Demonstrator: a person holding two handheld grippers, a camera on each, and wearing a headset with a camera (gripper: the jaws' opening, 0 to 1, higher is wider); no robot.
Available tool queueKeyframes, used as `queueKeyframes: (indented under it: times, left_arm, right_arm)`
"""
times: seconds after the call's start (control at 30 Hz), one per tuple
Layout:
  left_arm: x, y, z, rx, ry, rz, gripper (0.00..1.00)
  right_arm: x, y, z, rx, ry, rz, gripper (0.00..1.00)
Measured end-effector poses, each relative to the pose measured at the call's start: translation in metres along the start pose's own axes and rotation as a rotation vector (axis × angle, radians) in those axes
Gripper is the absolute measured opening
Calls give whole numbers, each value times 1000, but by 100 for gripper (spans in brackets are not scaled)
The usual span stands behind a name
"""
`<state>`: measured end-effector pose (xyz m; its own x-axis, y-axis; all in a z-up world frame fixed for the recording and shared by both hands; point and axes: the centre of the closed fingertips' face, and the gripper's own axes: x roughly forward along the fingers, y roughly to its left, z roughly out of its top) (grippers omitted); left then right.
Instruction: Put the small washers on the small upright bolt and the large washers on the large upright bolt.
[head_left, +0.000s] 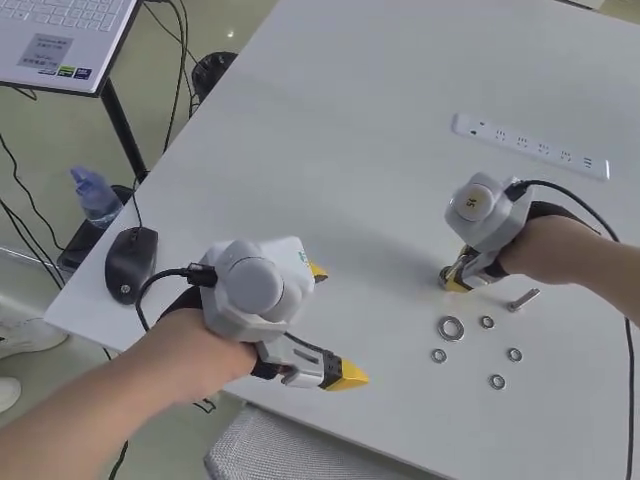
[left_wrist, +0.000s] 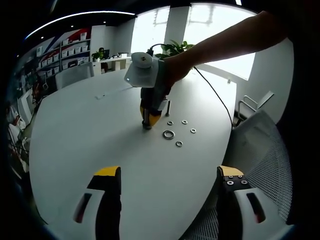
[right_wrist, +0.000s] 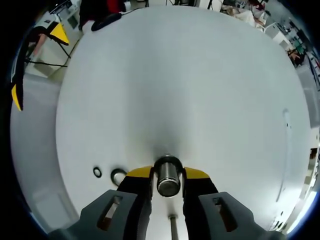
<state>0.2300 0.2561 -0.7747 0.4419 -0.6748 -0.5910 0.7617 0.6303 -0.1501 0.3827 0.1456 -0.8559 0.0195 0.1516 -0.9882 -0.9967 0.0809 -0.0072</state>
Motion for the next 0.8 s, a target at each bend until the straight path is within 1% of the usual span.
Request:
queueKeyframes:
  times: [0.37, 0.57, 0.67, 0.73, 0.77, 0.8]
  left_arm:
    - [0, -3, 0, 4, -1, -8, 77]
    - [0, -3, 1, 1, 1, -7, 77]
    - [0, -4, 1, 0, 0, -6, 77]
    - [1, -5, 1, 0, 4, -8, 77]
    - [1, -6, 0, 3, 7, -11, 77]
    - [1, -6, -1, 6, 10, -12, 77]
  right_arm:
    - [2, 0, -1, 15, -13, 11, 23]
    - [2, 0, -1, -22, -9, 10, 24]
    - [3, 0, 0, -26, -13, 9, 24]
    - [1, 0, 3, -24, -34, 12, 28]
    - [1, 0, 5, -24, -50, 18, 32]
    - [0, 1, 5, -14, -52, 25, 36]
